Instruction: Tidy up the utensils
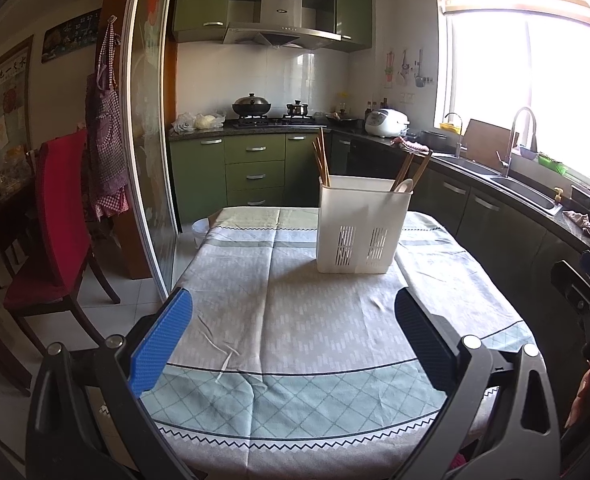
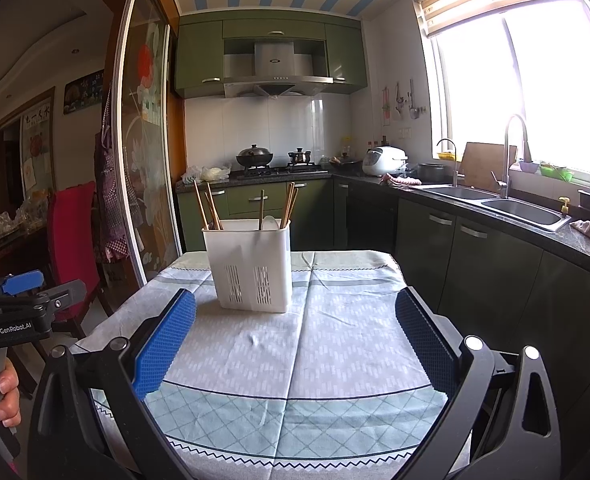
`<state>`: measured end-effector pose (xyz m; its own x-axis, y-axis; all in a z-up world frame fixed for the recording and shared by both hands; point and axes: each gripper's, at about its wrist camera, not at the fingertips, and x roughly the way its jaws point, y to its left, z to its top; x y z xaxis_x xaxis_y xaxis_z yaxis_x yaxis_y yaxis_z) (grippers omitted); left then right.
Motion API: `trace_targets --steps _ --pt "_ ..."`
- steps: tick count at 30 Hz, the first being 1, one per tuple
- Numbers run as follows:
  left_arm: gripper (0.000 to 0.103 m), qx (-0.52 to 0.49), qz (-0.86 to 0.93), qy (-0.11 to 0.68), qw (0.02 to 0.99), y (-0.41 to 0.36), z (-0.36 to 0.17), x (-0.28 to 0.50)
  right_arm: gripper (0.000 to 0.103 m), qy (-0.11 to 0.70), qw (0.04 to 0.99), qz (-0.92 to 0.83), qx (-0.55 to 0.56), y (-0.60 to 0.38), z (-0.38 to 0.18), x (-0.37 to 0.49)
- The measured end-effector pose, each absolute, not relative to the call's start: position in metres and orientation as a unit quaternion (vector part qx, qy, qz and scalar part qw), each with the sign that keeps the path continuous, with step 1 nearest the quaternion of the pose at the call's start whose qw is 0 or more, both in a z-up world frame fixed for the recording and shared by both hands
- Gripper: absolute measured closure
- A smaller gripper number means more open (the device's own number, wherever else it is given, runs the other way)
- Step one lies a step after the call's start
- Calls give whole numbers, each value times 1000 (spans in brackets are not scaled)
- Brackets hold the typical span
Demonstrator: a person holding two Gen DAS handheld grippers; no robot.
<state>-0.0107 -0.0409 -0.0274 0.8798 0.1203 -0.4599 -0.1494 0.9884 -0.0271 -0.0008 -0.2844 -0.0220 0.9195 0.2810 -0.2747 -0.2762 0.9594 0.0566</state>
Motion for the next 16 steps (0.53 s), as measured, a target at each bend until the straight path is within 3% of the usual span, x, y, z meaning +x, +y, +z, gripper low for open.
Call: trace_targets --steps 16 --pt "7 -29 69 244 967 -37 -30 -6 5 143 980 141 9 -285 -25 1"
